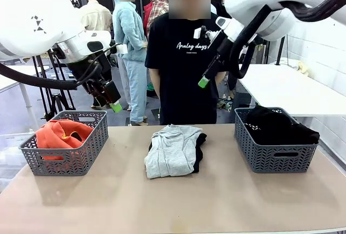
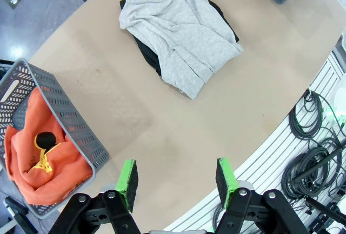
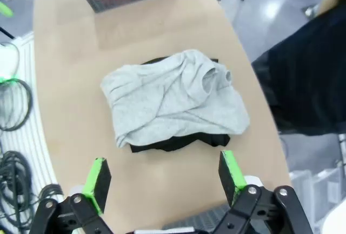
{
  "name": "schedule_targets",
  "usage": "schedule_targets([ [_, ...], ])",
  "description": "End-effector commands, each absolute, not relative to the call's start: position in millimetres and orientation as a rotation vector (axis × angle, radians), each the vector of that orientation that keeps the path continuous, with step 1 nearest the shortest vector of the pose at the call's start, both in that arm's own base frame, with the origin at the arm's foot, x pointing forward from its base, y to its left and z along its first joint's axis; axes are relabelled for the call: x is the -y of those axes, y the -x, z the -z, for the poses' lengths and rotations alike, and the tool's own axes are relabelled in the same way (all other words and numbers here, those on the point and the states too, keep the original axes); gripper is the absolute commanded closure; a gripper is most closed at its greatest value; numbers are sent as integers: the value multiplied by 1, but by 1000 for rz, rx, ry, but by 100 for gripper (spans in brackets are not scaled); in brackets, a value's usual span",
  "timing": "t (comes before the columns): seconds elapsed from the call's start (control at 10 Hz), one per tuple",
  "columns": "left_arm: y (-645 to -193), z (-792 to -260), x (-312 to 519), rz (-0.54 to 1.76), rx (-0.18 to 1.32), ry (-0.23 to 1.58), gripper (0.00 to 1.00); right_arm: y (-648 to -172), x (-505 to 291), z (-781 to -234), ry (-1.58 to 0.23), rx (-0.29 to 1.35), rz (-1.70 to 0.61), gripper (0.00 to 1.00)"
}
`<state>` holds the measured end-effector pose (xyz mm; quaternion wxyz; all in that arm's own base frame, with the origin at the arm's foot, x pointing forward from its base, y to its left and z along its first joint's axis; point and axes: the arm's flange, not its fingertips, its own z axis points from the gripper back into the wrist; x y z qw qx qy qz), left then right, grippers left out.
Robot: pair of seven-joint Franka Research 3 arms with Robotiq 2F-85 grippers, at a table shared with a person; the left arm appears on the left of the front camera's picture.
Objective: Sort the tops and bottoms.
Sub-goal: Lift clothes from the center of the table with your left hand.
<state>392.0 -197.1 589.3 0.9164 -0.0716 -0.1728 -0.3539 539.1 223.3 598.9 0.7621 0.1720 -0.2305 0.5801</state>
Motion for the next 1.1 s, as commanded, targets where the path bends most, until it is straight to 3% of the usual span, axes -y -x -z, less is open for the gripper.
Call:
schedule_targets([
  [0.0,-391,-589,197,728,356,146,24,-520,-218,-598,-340,528,-1306,0],
  [0.1,-391,-589,197,728,356,146,24,-518,-213,-603,-264,491,-1300,0],
  [0.2,-391,-589,197,728,356,146,24,-530,-224,-608,-361,516,-1278,0],
  [0.5,-391,-589,197,728,356,146,24,-530,-224,-608,-361,516,-1278,0],
  [1.0,-391,-589,197,728,356,146,24,-487,-163,-619,-307,502,-1220,0],
])
